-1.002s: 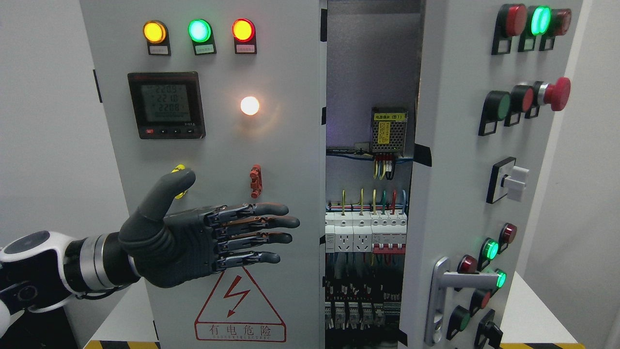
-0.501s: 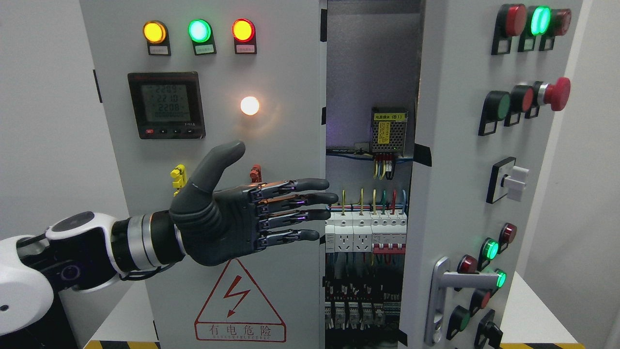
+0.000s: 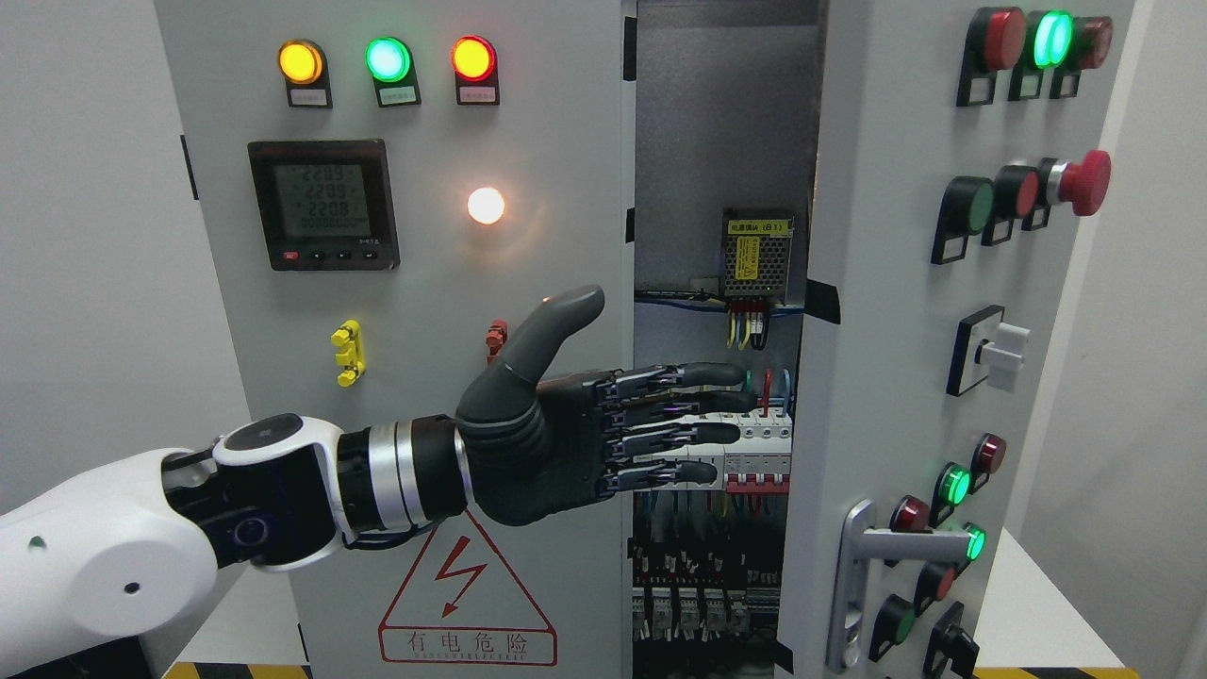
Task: Open door with both hands
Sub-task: 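Insert the left hand fingers behind the partly open door edge, then push the door edge outward with the left hand, swinging it open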
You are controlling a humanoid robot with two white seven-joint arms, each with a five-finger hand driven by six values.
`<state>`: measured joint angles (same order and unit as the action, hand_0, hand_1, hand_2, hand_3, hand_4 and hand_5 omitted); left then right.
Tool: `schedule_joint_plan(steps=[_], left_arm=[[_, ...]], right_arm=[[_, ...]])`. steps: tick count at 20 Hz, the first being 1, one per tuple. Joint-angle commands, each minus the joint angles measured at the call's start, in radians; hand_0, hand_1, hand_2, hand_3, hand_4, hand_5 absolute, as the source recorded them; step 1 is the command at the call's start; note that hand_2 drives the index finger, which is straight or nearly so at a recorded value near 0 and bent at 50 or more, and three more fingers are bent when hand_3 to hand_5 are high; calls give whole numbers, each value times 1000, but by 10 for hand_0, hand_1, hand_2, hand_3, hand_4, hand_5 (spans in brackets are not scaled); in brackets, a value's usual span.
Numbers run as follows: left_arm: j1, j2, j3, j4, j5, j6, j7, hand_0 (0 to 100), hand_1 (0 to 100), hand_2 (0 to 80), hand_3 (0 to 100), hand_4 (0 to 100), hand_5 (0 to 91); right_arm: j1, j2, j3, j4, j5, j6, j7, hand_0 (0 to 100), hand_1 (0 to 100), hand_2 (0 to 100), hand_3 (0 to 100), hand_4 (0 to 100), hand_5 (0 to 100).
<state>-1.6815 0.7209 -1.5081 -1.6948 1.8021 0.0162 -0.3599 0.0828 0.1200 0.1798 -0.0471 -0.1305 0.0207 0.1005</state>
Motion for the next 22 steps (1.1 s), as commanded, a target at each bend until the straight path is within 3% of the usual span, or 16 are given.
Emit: schedule_joint_plan(steps=[1,8,22], left_arm=[[0,-138,20,6,-1,-7,21,0,0,0,0,31,0],[20,-169,55,20,0,-9,59,0,0,0,0,31,0],[29,-208,81,20,6,-7,64,0,0,0,0,31,0]], right_arm=[[0,0,0,0,0,-1,-1,107,0,0,0,0,0],[0,0,0,0,0,1,-1,106,0,0,0,0,0],[0,0,0,0,0,-1,-1,107,0,0,0,0,0]])
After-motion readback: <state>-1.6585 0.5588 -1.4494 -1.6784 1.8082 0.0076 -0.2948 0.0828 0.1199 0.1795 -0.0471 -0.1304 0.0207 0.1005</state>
